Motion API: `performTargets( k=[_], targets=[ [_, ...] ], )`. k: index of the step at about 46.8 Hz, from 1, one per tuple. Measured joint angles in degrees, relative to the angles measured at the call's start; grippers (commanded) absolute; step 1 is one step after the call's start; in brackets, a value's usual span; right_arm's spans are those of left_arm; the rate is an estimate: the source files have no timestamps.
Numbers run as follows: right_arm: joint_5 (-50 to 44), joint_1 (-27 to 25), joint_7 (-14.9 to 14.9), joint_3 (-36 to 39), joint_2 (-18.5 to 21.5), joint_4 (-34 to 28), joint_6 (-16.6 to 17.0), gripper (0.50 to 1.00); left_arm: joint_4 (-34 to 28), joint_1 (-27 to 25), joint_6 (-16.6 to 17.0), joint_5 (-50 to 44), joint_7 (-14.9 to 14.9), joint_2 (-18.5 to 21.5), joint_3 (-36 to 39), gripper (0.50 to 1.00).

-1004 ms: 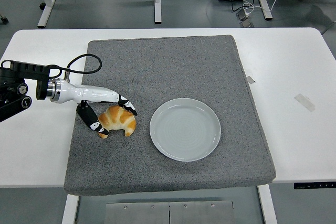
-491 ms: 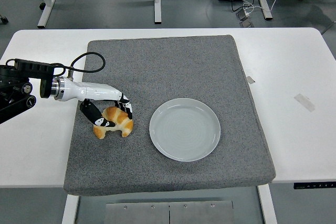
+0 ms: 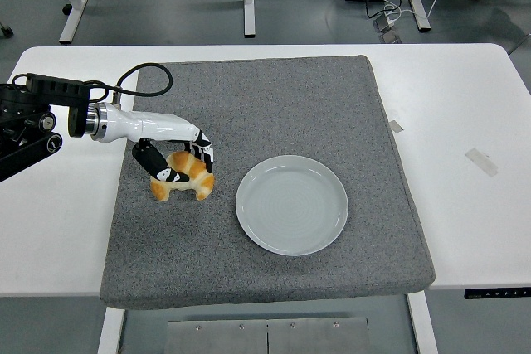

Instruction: Place the bread on the plate

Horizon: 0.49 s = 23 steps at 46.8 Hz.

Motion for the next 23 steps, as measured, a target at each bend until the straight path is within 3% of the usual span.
performTargets(
  k=[14,23],
  targets=[
    [0.00,0.18,0.00,-0.02,0.00,0.07,0.00,1.000,-0.09,-3.67,-0.80,-4.93,0.00,-0.31,0.01,0.554],
    [0.00,0.26,0.00,-0.05,0.00,0.22,0.00,1.000,-0.19,-8.35,-3.80,-7.86,0.00,0.43,0.03,0.554]
  ],
)
